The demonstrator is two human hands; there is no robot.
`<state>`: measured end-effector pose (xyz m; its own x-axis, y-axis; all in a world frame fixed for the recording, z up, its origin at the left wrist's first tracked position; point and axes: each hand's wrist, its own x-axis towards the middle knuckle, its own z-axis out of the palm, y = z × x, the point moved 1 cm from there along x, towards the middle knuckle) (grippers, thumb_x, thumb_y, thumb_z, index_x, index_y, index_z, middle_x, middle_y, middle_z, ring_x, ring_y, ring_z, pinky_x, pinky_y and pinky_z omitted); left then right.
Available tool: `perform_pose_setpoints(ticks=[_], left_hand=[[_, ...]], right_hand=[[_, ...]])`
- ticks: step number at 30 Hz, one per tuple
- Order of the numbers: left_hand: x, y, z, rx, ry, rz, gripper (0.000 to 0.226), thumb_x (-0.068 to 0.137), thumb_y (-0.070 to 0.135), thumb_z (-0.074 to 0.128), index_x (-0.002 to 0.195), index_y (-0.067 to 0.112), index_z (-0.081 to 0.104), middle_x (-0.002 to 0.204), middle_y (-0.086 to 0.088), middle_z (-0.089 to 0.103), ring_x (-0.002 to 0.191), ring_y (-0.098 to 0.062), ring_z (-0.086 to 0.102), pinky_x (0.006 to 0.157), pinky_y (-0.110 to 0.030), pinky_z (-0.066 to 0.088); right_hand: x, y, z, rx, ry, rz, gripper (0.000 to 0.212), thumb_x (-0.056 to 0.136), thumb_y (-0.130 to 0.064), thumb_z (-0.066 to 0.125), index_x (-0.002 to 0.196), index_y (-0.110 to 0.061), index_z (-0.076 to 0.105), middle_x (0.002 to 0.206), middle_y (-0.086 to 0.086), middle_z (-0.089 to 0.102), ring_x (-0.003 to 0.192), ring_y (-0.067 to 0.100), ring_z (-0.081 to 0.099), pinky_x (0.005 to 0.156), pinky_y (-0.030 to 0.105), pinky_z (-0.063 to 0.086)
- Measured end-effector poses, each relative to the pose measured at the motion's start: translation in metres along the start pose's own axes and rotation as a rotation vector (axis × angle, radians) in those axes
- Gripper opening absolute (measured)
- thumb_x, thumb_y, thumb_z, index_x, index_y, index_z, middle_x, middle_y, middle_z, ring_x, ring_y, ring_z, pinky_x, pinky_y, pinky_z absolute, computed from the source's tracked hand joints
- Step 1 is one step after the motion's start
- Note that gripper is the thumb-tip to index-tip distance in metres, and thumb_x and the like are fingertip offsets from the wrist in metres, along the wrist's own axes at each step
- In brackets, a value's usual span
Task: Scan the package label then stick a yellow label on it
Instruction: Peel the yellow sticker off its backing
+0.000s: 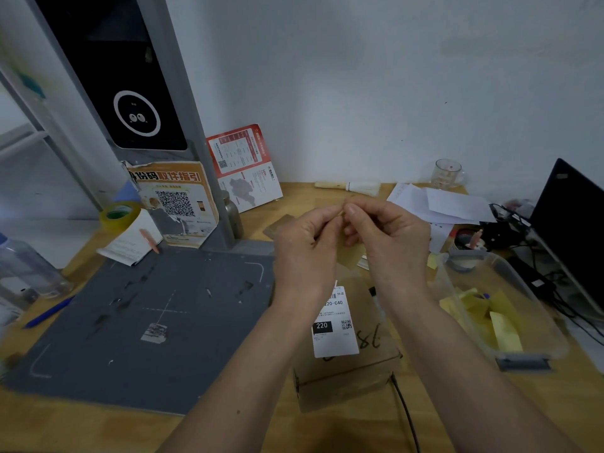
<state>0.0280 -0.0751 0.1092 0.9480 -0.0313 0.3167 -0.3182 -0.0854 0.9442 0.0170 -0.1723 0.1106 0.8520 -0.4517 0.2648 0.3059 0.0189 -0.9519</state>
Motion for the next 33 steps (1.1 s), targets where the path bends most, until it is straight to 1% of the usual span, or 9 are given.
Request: perform_pose_setpoints(ticks=[4, 6, 9, 14, 18, 22, 29, 31, 33], left_hand=[[-0.0001, 0.0011, -0.0008, -0.011, 0.004, 0.011, 0.024, 0.091, 0.004, 0.058, 0.104, 0.015, 0.074, 0.092, 0.004, 0.074, 0.086, -0.006, 0.067, 0.072, -0.008, 0.047], [-0.0005, 0.0013, -0.0006, -0.009, 0.004, 0.018, 0.025, 0.092, 0.004, 0.057, 0.105, 0.017, 0.073, 0.092, 0.006, 0.074, 0.085, -0.001, 0.066, 0.072, -0.007, 0.047], [-0.0025, 0.0016, 0.0001, 0.031, 0.003, 0.051, 0.025, 0.092, 0.006, 0.058, 0.104, 0.021, 0.074, 0.09, 0.009, 0.074, 0.084, -0.002, 0.067, 0.073, -0.009, 0.049], [-0.0024, 0.0027, -0.0004, 0.019, 0.018, 0.052, 0.025, 0.091, 0.004, 0.058, 0.104, 0.021, 0.073, 0.086, 0.017, 0.07, 0.083, 0.001, 0.065, 0.072, -0.006, 0.047], [-0.0033, 0.0031, -0.0001, 0.02, 0.007, 0.053, 0.026, 0.091, 0.003, 0.058, 0.106, 0.019, 0.072, 0.088, 0.016, 0.07, 0.084, 0.003, 0.065, 0.072, -0.006, 0.047], [-0.005, 0.0031, -0.0002, 0.051, 0.016, 0.064, 0.027, 0.091, 0.004, 0.059, 0.103, 0.024, 0.073, 0.083, 0.024, 0.067, 0.08, 0.007, 0.064, 0.07, -0.005, 0.046], [-0.0046, 0.0056, -0.0021, 0.017, 0.008, 0.045, 0.031, 0.091, 0.008, 0.06, 0.094, 0.037, 0.07, 0.082, 0.024, 0.068, 0.083, 0.006, 0.063, 0.072, -0.005, 0.045], [-0.0036, 0.0043, -0.0023, 0.011, 0.005, 0.031, 0.026, 0.091, 0.009, 0.06, 0.098, 0.031, 0.072, 0.086, 0.02, 0.07, 0.085, 0.002, 0.065, 0.074, -0.007, 0.047], [-0.0028, 0.002, -0.0023, 0.002, 0.002, 0.009, 0.019, 0.091, 0.012, 0.061, 0.101, 0.022, 0.074, 0.089, 0.013, 0.073, 0.088, -0.003, 0.067, 0.076, -0.012, 0.05]], right_hand=[[-0.0007, 0.0, 0.0001, 0.002, -0.003, 0.008, 0.012, 0.084, -0.001, 0.065, 0.084, -0.011, 0.073, 0.066, 0.005, 0.066, 0.059, 0.011, 0.06, 0.059, 0.022, 0.054], [-0.0014, 0.0, -0.0003, 0.013, -0.002, 0.015, 0.008, 0.084, -0.005, 0.067, 0.086, -0.009, 0.074, 0.068, 0.008, 0.066, 0.06, 0.013, 0.06, 0.061, 0.024, 0.054], [-0.0015, -0.0006, -0.0006, 0.033, 0.005, 0.032, 0.008, 0.082, -0.004, 0.068, 0.086, -0.009, 0.074, 0.069, 0.01, 0.067, 0.06, 0.015, 0.061, 0.062, 0.026, 0.055], [-0.0016, -0.0018, -0.0012, 0.045, -0.018, 0.047, 0.016, 0.083, -0.001, 0.066, 0.081, -0.014, 0.073, 0.063, 0.003, 0.067, 0.058, 0.012, 0.061, 0.06, 0.023, 0.053], [-0.0027, -0.0031, -0.0015, 0.099, -0.019, 0.084, 0.008, 0.083, -0.005, 0.067, 0.082, -0.01, 0.074, 0.062, 0.003, 0.065, 0.057, 0.011, 0.06, 0.059, 0.022, 0.051], [-0.0018, -0.0027, -0.0023, 0.122, -0.027, 0.114, 0.006, 0.083, -0.005, 0.067, 0.083, -0.007, 0.073, 0.064, 0.006, 0.065, 0.058, 0.011, 0.06, 0.058, 0.022, 0.051], [-0.0027, -0.0028, -0.0029, 0.148, -0.059, 0.107, 0.013, 0.087, 0.001, 0.061, 0.086, -0.005, 0.072, 0.065, 0.003, 0.067, 0.058, 0.01, 0.06, 0.056, 0.019, 0.051], [-0.0029, -0.0037, -0.0048, 0.108, -0.061, 0.093, 0.014, 0.088, 0.0, 0.059, 0.086, -0.007, 0.072, 0.065, 0.001, 0.068, 0.059, 0.009, 0.06, 0.056, 0.02, 0.051], [-0.0019, -0.0039, -0.0075, -0.058, -0.039, 0.024, 0.015, 0.087, -0.004, 0.062, 0.085, -0.015, 0.073, 0.071, -0.001, 0.068, 0.063, 0.007, 0.059, 0.06, 0.02, 0.051]])
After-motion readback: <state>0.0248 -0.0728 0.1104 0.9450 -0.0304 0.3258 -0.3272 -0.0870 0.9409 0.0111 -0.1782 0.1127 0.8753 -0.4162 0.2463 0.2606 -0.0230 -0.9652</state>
